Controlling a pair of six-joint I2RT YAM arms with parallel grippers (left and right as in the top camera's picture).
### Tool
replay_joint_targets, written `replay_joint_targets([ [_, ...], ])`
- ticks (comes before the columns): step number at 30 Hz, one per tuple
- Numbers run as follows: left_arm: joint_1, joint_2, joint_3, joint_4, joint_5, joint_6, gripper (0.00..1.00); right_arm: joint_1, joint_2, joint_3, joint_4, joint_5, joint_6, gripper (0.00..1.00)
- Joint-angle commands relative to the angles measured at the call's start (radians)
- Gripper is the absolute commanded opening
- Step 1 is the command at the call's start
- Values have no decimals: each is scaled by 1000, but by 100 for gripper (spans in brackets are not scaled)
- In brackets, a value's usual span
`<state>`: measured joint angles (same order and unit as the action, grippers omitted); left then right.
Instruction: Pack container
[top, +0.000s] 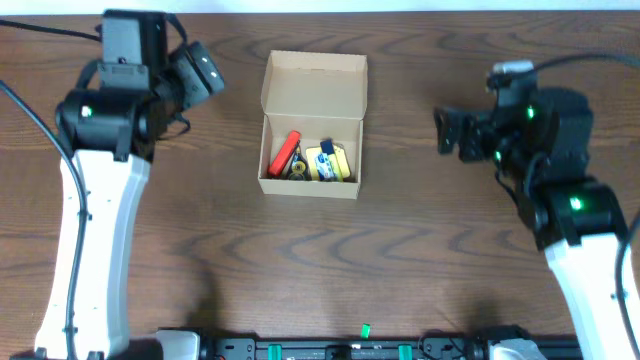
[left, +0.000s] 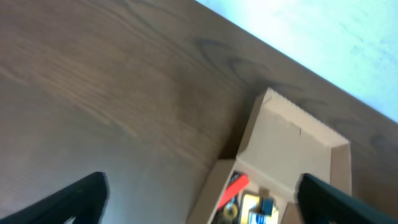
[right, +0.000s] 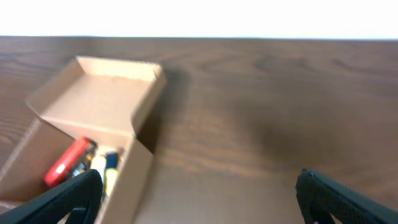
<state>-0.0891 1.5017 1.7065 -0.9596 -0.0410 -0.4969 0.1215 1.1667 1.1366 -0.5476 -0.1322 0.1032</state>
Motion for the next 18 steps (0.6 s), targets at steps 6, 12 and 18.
replay_joint_targets([
  [6, 61, 224, 21, 159, 121, -15, 87, -10, 200, 45, 182, -63, 20, 82],
  [12, 65, 351, 21, 254, 108, -88, 6, -10, 370, 45, 324, -63, 179, 26],
  [18, 79, 435, 21, 320, 110, -176, 5, -22, 491, 45, 389, -59, 342, 1],
])
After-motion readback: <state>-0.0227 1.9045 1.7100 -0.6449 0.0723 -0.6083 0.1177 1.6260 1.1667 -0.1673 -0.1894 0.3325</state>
